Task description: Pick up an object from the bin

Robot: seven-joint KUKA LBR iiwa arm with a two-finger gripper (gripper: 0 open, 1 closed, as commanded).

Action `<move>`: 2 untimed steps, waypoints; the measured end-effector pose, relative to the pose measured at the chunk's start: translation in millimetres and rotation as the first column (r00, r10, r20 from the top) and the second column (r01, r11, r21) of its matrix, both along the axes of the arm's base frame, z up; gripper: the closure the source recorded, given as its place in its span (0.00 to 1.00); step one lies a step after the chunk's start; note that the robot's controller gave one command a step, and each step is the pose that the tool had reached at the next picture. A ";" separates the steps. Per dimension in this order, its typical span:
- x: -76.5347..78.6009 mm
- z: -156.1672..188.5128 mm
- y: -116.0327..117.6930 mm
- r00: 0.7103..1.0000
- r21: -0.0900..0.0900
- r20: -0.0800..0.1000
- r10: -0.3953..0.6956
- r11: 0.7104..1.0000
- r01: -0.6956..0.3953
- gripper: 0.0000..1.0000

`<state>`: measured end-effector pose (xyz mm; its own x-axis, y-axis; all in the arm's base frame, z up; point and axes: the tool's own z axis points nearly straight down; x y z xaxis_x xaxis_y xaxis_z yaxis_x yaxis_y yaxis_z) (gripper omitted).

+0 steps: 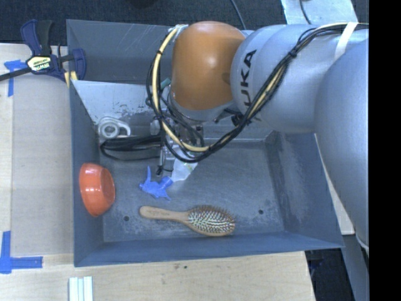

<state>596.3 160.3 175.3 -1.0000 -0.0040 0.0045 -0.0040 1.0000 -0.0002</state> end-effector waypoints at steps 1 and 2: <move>1.5 5.2 -1.1 1.000 0.001 0.007 -0.004 1.000 0.004 0.00; 11.0 -98.2 -40.3 0.911 0.007 0.007 0.412 0.911 -0.412 0.00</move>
Offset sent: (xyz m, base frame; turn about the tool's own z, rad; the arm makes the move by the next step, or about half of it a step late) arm 0.0101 -0.0443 -0.1053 -0.4408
